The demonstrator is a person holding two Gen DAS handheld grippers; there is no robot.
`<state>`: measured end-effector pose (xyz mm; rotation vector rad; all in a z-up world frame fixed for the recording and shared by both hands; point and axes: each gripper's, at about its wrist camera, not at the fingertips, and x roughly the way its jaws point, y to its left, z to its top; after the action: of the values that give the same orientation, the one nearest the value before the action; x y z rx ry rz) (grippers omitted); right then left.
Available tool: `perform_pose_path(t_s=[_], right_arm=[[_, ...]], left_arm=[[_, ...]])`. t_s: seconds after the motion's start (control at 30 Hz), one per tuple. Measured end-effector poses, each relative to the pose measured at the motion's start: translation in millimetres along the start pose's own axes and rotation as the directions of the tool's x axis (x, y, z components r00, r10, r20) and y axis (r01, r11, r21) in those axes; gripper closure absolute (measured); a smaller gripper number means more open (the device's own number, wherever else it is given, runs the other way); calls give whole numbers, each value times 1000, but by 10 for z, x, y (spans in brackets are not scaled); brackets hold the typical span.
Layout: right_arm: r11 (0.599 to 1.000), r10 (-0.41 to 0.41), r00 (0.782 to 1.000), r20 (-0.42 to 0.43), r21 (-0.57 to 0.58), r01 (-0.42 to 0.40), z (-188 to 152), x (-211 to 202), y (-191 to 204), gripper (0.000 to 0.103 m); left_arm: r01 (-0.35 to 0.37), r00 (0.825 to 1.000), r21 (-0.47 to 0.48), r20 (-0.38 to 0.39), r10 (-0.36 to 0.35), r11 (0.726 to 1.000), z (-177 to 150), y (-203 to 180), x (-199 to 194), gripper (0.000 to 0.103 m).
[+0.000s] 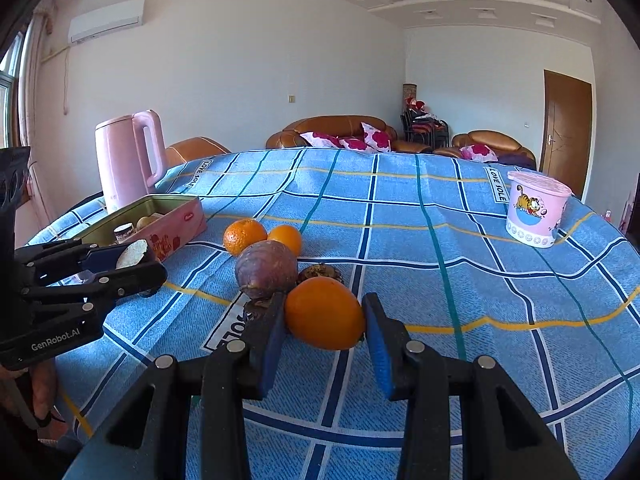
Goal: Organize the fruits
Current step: 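Lift the jar with the left tool while the right tool lifts the orange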
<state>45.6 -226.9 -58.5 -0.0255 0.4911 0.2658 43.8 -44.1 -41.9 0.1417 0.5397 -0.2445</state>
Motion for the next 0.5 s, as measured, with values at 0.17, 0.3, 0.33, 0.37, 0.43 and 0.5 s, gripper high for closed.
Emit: perform_pose_path(t_s=[0.17,0.3,0.33,0.37,0.43,0.5], right_arm=[[1000,1,999,32,5,-1,-14,-44,-9,63],[1000,4,998,59,8,-4,-24,-87,-17,63],[1000,4,998,64,9,-5,-27,-92,-19,63],[1000,4,998,68,9,-4,-28,-97,-18,63],[1000,4,997,72,9,-5,-28,-101,-16,63],[1000,4,997,80,10,-5,-32,-111,-15,63]], left_arm=[[-10,1000,-2,21,10,1000,-4,3,-38,67],[-16,999,-3,34,16,1000,-3,4,-55,67],[-16,999,-3,38,16,1000,-4,5,-61,67],[-17,999,-3,41,17,1000,-4,3,-66,67],[-20,999,-2,48,20,1000,-10,-3,-81,67],[-22,998,-3,55,22,1000,-10,0,-89,67]])
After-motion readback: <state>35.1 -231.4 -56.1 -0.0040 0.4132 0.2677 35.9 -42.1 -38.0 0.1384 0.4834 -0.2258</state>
